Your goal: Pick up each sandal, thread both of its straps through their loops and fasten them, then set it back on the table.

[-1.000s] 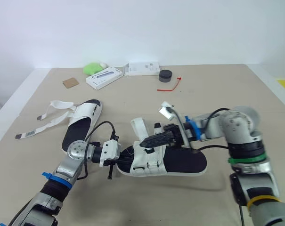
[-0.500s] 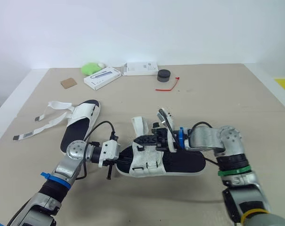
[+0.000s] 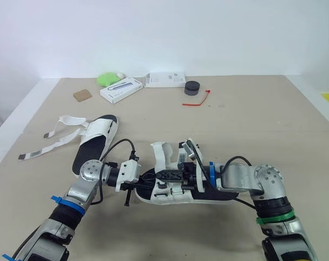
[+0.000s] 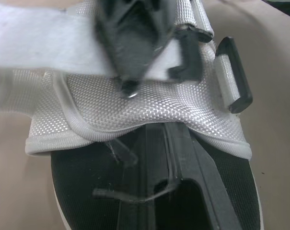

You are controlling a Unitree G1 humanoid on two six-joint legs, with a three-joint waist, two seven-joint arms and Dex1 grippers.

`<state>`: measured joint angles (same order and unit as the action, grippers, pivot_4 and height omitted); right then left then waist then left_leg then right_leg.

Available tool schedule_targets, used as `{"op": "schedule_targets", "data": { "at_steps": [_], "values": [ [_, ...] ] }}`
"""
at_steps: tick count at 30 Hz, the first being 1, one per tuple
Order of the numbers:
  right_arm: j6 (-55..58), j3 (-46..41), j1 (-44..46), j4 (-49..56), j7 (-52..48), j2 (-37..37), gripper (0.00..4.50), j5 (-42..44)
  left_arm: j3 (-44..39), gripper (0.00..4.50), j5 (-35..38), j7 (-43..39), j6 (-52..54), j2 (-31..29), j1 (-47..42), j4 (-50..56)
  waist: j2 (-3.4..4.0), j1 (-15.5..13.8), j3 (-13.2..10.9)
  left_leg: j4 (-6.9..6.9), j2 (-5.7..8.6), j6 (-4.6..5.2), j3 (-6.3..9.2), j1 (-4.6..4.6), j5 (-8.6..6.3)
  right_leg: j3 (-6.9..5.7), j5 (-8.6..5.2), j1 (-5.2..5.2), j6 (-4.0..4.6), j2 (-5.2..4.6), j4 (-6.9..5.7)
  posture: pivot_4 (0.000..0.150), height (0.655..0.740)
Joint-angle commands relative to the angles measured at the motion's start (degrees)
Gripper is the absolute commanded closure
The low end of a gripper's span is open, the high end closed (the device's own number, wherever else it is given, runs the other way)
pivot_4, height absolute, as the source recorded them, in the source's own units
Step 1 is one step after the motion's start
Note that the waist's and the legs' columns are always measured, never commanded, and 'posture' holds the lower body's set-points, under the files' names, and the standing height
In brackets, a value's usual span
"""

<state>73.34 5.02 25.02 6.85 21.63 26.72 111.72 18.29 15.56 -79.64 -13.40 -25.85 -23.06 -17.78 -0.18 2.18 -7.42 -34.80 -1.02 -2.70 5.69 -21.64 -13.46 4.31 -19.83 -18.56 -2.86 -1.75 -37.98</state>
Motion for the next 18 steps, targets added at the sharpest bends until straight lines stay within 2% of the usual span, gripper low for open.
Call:
{"op": "schedule_targets", "data": {
  "at_steps": [1, 6, 7, 10, 18],
  "values": [
    [-1.67, 0.53, -0.72, 3.40, -1.64, 1.00, 4.42, 1.28, 9.13, 4.50, -8.47, -3.25, 3.67, 0.13, 3.78, -7.55, 0.01, -0.02, 0.00, 0.00, 0.01, 0.00, 0.01, 0.00, 0.00, 0.00, 0.00, 0.01, 0.00, 0.00, 0.00, 0.150, 0.7400],
    [-6.11, 2.14, -3.96, 10.09, -0.82, 2.20, 4.42, 1.28, 9.22, 4.50, -8.69, -4.18, 3.72, 0.72, 2.88, -8.98, 0.00, -0.14, 0.00, 0.00, 0.10, 0.00, 0.21, 0.00, 0.00, -0.01, -0.12, 0.10, -0.06, 0.00, 0.01, 0.150, 0.7400],
    [-5.91, 3.04, -5.27, 10.25, 0.12, 4.63, 4.42, 1.28, 9.18, 4.50, -8.68, -4.30, 3.67, 0.99, 2.69, -9.36, -0.01, -0.19, -0.01, 0.00, 0.13, 0.00, 0.27, 0.00, 0.00, -0.01, -0.14, 0.14, -0.06, 0.00, 0.01, 0.150, 0.7400],
    [-6.74, 3.75, -7.43, 8.84, 2.61, 5.65, 4.42, 1.28, 8.81, 4.50, -8.49, -4.47, 3.43, 1.47, 2.42, -10.22, -0.06, -0.47, 0.05, 0.00, 0.23, 0.00, 0.44, -0.01, 0.00, 0.00, -0.20, 0.26, -0.08, -0.03, 0.12, 0.150, 0.7400],
    [-6.21, 3.33, -5.90, 5.67, 2.57, 4.83, 4.42, 1.28, 8.46, 4.50, -8.78, -4.49, 2.41, 1.78, 2.82, -11.73, -0.09, -0.74, 0.37, 0.03, 0.27, 0.00, 0.62, 0.00, 0.00, -0.07, -0.20, 0.50, -0.08, -0.01, 0.44, 0.150, 0.7400]
  ]
}}
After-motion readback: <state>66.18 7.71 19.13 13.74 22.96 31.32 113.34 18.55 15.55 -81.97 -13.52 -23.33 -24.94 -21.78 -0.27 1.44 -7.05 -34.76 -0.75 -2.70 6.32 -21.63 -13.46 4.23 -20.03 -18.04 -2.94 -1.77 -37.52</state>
